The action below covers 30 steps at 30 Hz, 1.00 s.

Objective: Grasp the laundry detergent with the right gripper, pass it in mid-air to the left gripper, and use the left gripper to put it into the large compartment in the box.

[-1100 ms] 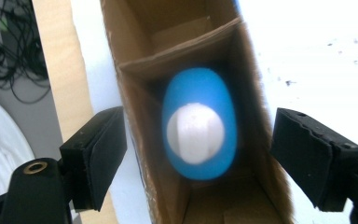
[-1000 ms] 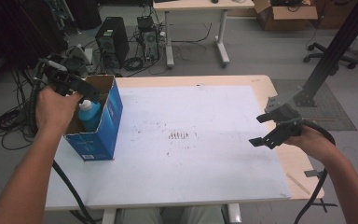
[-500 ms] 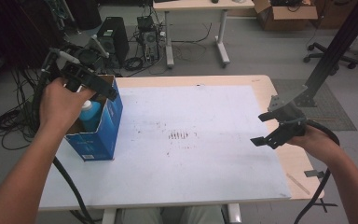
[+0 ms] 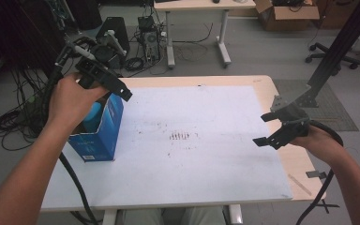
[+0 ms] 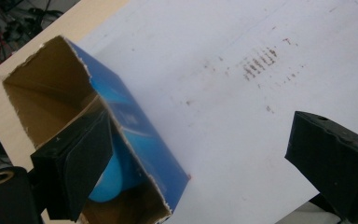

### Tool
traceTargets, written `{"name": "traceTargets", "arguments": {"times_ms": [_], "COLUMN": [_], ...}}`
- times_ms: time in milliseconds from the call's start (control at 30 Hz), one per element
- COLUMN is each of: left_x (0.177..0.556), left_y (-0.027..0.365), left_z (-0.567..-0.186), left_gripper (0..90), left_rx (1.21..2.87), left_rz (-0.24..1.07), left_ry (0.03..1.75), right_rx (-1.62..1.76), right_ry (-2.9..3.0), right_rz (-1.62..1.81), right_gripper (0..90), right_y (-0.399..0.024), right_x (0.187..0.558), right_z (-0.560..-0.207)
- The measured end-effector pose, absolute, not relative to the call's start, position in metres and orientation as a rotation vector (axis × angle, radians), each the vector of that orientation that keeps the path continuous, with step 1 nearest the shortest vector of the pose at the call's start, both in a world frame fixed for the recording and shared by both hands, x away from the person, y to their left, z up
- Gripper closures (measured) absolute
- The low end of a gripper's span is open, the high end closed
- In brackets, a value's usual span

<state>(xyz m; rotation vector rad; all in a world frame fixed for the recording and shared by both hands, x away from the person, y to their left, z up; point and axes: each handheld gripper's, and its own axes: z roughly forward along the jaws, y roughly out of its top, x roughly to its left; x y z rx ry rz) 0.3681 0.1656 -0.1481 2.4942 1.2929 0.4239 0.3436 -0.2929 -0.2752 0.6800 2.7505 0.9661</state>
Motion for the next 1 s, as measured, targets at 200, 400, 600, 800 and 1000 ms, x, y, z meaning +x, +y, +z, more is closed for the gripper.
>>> {"name": "traceTargets", "arguments": {"times_ms": [200,400,600,800,1000], "left_x": [0.372,0.375,0.379,0.385,0.390], "left_y": [0.148,0.134,0.124,0.109,0.095], "left_z": [-0.146,-0.150,-0.155,-0.157,-0.164], "left_gripper": [6.1,5.9,6.0,5.9,5.8], "left_rx": [2.530,2.547,2.581,2.604,2.654], "left_rz": [0.400,0.362,0.342,0.326,0.303], "left_ry": [1.210,1.148,1.088,1.004,0.922], "right_rx": [0.683,0.687,0.695,0.697,0.686], "right_ry": [2.749,2.750,2.753,2.760,2.771], "right_rz": [0.968,0.966,0.959,0.951,0.947], "right_gripper": [4.7,4.5,4.6,4.5,4.5], "right_y": [-0.291,-0.290,-0.289,-0.286,-0.281], "right_x": [0.344,0.344,0.344,0.345,0.347], "right_z": [-0.274,-0.274,-0.275,-0.275,-0.276]}}
